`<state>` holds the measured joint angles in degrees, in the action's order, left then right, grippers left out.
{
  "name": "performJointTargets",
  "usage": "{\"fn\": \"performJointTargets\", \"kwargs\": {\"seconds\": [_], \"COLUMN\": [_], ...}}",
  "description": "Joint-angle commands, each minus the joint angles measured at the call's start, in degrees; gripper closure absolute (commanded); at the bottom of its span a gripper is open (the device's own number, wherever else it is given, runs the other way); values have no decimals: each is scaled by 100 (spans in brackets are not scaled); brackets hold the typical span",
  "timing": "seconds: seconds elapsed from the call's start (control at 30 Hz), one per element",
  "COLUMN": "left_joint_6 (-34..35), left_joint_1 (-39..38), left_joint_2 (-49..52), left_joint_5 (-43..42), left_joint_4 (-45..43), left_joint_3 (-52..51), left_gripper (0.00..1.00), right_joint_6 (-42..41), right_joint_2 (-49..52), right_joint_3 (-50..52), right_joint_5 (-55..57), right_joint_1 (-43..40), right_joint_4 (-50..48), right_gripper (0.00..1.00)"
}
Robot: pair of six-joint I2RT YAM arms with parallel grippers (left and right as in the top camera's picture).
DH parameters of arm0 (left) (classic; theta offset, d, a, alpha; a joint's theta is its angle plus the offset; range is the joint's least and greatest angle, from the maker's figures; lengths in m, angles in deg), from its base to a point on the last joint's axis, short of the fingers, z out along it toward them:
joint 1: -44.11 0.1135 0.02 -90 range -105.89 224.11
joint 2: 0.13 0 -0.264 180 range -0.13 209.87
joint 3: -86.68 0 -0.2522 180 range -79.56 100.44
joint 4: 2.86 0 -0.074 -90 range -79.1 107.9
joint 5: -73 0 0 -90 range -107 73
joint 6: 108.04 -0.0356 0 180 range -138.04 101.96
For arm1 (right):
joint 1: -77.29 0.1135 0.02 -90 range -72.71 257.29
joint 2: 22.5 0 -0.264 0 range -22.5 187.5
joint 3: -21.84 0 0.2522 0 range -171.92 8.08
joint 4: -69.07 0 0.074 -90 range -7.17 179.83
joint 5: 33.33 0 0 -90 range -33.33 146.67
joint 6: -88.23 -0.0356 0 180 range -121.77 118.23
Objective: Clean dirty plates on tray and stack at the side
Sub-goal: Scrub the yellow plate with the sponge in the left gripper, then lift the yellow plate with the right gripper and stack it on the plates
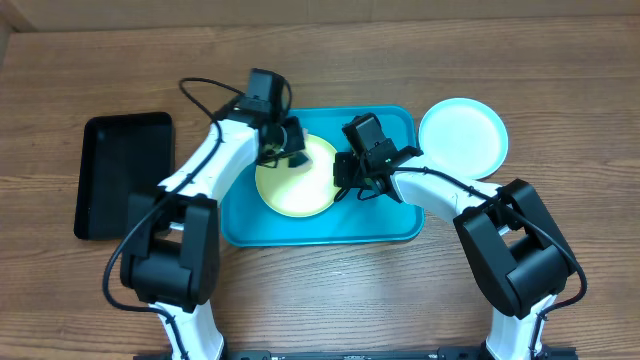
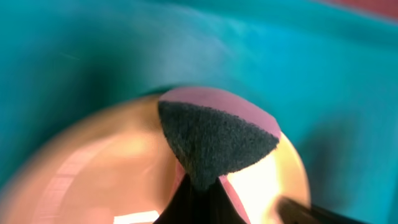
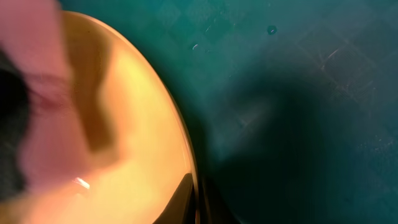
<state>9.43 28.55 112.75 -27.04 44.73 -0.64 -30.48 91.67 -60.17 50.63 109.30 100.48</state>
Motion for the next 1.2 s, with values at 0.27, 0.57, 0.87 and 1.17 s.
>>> {"fn": "performJointTargets", "kwargs": {"seconds": [0.27,0.57,0.87,1.17], "left_joint_6": [-50,48,896,866], "left_joint_1": [-315,505,1292,2638], "left_joint_2": [409,391,-212,-1429], "left_joint_5": [1182,2920,2782,1770], "left_joint_4": [535,1827,2990,2852], "left_joint_3": [22,590,1864,1991], "left_gripper": [96,96,96,96], "right_joint_6": [17,17,372,2094], "right_joint_2": [168,168,-55,-605], "right_joint_3": [63,63,-299,-1453], "right_joint_5": [101,105,125,1676], "right_joint_1": [-9,-9,-24,345], "right_joint_4": [136,131,302,1274], "right_gripper": [96,96,96,96]}}
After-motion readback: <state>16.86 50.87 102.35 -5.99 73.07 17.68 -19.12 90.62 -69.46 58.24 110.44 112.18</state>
